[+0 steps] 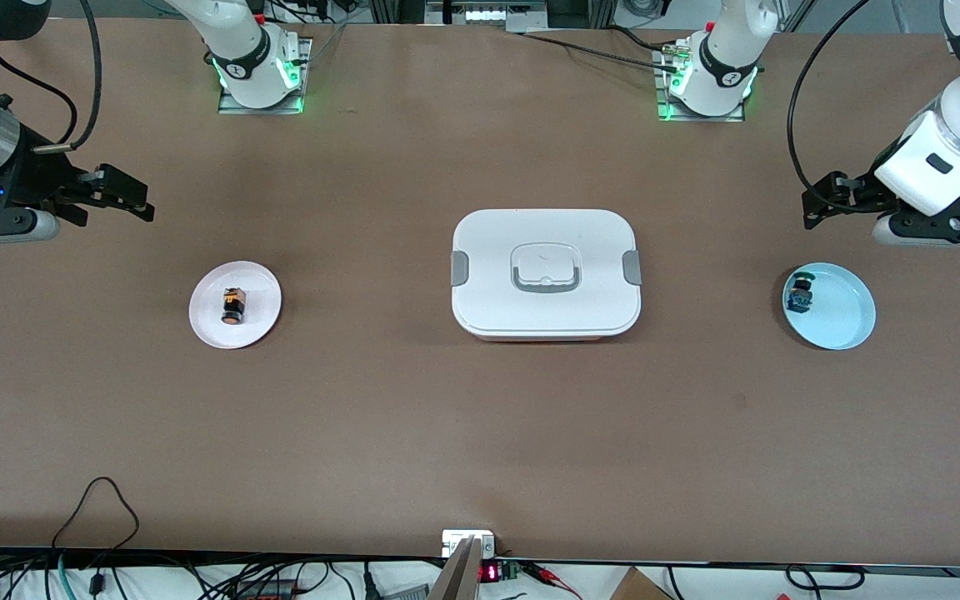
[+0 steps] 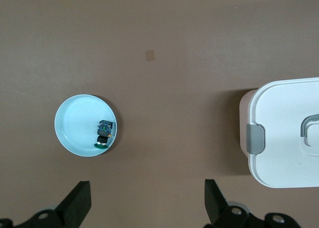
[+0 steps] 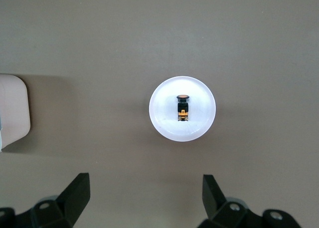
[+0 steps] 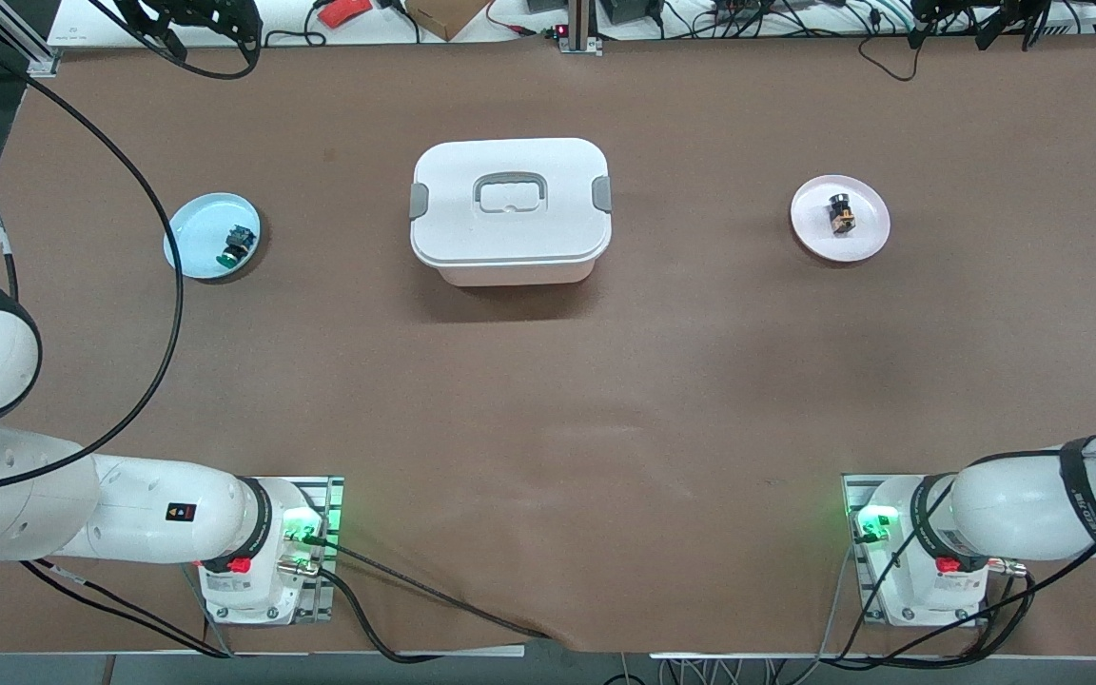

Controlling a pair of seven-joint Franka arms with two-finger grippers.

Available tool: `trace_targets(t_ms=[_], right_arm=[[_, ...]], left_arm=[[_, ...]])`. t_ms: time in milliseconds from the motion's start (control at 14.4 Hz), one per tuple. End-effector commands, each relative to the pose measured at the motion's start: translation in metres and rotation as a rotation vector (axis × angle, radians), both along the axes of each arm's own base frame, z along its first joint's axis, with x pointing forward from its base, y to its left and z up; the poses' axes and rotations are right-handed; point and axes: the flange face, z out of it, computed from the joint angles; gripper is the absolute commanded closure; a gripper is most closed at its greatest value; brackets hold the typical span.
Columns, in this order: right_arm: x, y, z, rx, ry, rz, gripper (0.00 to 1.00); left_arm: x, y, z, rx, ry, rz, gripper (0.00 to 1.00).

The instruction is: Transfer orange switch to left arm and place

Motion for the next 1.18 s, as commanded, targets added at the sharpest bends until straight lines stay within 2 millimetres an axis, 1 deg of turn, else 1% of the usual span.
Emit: trace_targets(t_ms=[0,347,554,624,762,832,901,970,1040,1109], right_arm=[[0.000,0.002,0.007,0.019,0.003,0.007,0.00],[0.002,0.000,0.006,0.012,0.001,0.027,0.00],[-0.001,-0.001,0.000,0.018,0.019,0.152,0.00],[-0.003,-0.001,-0.005,0.021,0.034,0.198,0.00],[-0.004,-0.005,-0.021,0.031,0.049,0.296,0.00],[-0.003,-0.012,-0.035,0.038,0.059,0.342,0.00],[-0.003,-0.013,-0.049,0.044,0.056,0.421,0.00],[0.000,-0.021,-0.063,0.049,0.045,0.519,0.00],[0.007,-0.030,-0.083,0.061,0.041,0.638,0.00],[0.014,-0.034,-0.099,0.069,0.045,0.725,0.00]], left_arm=[[0.003,-0.003,0.006,0.001,0.004,0.004,0.00],[0.003,-0.003,0.006,0.001,0.004,0.004,0.00],[0.003,-0.003,0.006,0.001,0.004,0.004,0.00],[0.003,-0.004,0.006,0.001,0.004,0.002,0.00],[0.003,-0.003,0.006,0.001,0.004,0.004,0.00],[0.003,-0.003,0.006,0.001,0.004,0.002,0.00],[0.003,-0.003,0.005,0.001,0.006,0.004,0.00],[0.003,-0.003,0.005,0.001,0.006,0.004,0.00],[0.003,-0.003,0.006,0.001,0.004,0.002,0.00],[0.003,-0.003,0.006,0.001,0.004,0.002,0.00]])
